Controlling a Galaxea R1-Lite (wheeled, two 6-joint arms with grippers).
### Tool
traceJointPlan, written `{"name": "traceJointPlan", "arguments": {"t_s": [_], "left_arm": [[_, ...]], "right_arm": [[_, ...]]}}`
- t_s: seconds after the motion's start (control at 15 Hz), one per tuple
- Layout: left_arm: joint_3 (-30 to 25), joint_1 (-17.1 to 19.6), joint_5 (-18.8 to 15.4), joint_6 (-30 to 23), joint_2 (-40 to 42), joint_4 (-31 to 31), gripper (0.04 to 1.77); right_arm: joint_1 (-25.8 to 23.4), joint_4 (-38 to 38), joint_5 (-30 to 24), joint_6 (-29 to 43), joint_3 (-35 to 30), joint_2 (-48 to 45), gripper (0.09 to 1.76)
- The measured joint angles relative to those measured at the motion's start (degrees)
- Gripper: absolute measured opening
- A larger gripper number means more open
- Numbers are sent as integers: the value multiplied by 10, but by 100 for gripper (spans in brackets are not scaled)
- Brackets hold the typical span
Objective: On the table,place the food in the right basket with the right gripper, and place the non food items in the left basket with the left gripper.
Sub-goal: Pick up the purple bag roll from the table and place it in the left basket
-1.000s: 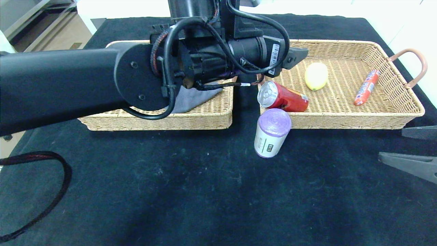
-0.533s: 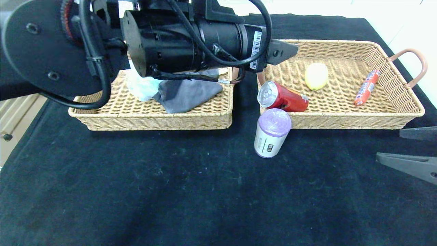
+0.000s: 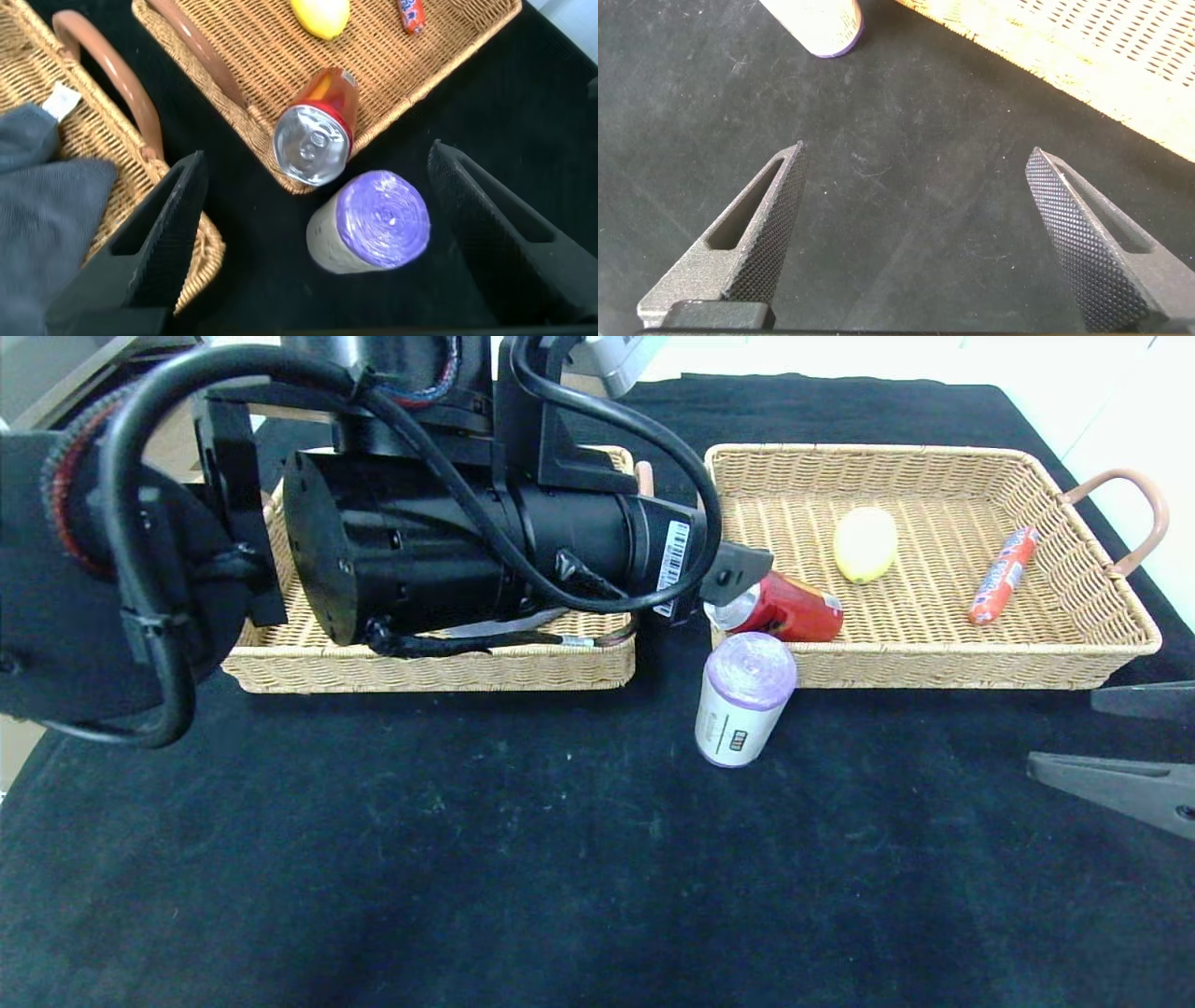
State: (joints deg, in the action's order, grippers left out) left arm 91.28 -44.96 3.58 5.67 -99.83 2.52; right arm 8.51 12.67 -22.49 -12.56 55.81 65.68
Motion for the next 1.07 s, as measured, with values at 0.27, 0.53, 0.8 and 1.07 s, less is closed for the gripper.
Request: {"name": "traceJointPlan", "arguments": {"t_s": [0.27,0.53,0.8,1.07], "left_arm": [[-37,-29,57,-13,6,43,170],[-83,-59,103,-13,-1,116,171],[-106,-80,155,-11,-20,158,171],[-117,-89,171,-12,-29,160,171]], "right_arm": [[-5,-1,0,0,1,2,171],[-8,-1,1,0,3,5,171],[-10,-1,0,0,3,7,171],[-10,-1,0,0,3,7,171]]}}
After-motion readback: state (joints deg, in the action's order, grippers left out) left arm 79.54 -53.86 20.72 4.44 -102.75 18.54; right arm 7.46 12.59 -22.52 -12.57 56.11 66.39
